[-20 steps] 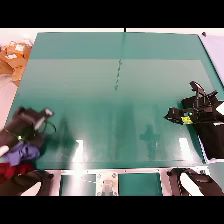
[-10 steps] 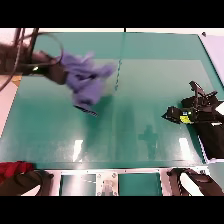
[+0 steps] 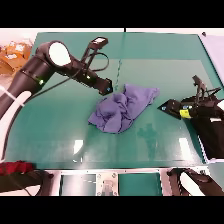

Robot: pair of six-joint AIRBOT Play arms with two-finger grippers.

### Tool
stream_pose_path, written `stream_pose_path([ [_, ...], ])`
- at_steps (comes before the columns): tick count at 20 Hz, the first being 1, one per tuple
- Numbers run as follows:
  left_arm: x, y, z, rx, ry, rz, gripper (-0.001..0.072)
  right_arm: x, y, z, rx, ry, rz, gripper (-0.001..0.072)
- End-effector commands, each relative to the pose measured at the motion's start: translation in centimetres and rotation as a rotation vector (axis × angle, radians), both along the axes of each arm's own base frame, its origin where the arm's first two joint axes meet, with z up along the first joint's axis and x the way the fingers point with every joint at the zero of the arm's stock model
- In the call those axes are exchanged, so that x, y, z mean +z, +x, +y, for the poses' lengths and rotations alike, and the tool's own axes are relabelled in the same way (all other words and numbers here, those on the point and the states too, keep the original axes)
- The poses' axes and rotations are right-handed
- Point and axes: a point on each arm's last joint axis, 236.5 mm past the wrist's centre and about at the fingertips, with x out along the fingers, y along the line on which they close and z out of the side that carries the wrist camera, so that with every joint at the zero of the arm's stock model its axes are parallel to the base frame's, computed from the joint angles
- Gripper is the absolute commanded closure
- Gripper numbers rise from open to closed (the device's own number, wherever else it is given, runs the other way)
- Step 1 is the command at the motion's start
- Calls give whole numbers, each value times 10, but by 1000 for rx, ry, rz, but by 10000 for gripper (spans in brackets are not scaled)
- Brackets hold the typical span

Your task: Fold the shirts.

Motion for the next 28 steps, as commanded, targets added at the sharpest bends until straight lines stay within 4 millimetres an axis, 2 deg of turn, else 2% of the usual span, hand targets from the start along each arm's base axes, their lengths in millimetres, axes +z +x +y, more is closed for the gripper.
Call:
stream_pose_path([
  [1, -5, 17, 52, 100, 29, 118, 3, 8, 40, -27, -72, 15, -3, 209],
  [3, -3, 8, 104, 185, 62, 221, 2, -5, 68, -41, -65, 27, 42, 209],
  [4, -12, -7, 122, 200, 84, 298, 2, -15, 82, -43, -50, 36, 59, 209],
  [5, -25, -23, 131, 208, 102, 368, 3, -28, 95, -44, -47, 52, 86, 210],
  [7, -63, -53, 128, 237, 90, 460, 3, -61, 116, -47, -36, 69, 146, 210],
  [9, -113, -82, 104, 292, 7, 564, 3, -97, 129, -48, -33, 89, 217, 211],
  [11, -160, -103, 84, 361, -39, 616, 3, -121, 135, -39, -23, 129, 260, 211],
  [13, -190, -96, 76, 456, -62, 546, 3, -129, 144, -22, 8, 166, 250, 213],
  [14, -195, -84, 73, 508, -86, 499, 4, -129, 150, -13, 19, 176, 232, 213],
  [17, -194, -51, 67, 600, -152, 380, 5, -122, 165, 10, 40, 167, 181, 222],
  [19, -214, -54, 64, 630, -147, 439, 5, -119, 170, 22, 61, 155, 159, 223],
  [20, -226, -59, 64, 636, -134, 483, 19, -117, 171, 26, 70, 155, 154, 259],
  [21, -235, -62, 64, 641, -123, 512, 265, -115, 172, 29, 72, 159, 149, 421],
  [22, -234, -60, 63, 640, -124, 509, 554, -112, 174, 28, 73, 158, 142, 602],
  [23, -226, -53, 60, 620, -132, 489, 685, -108, 177, 26, 75, 160, 135, 695],
  [25, -190, -42, 58, 523, -126, 402, 687, -87, 179, 19, 94, 170, 118, 696],
  [26, -163, -35, 64, 488, -116, 353, 686, -67, 180, 12, 102, 173, 93, 697],
  [28, -86, -16, 92, 483, -120, 210, 686, -6, 185, -6, 108, 159, -14, 697],
])
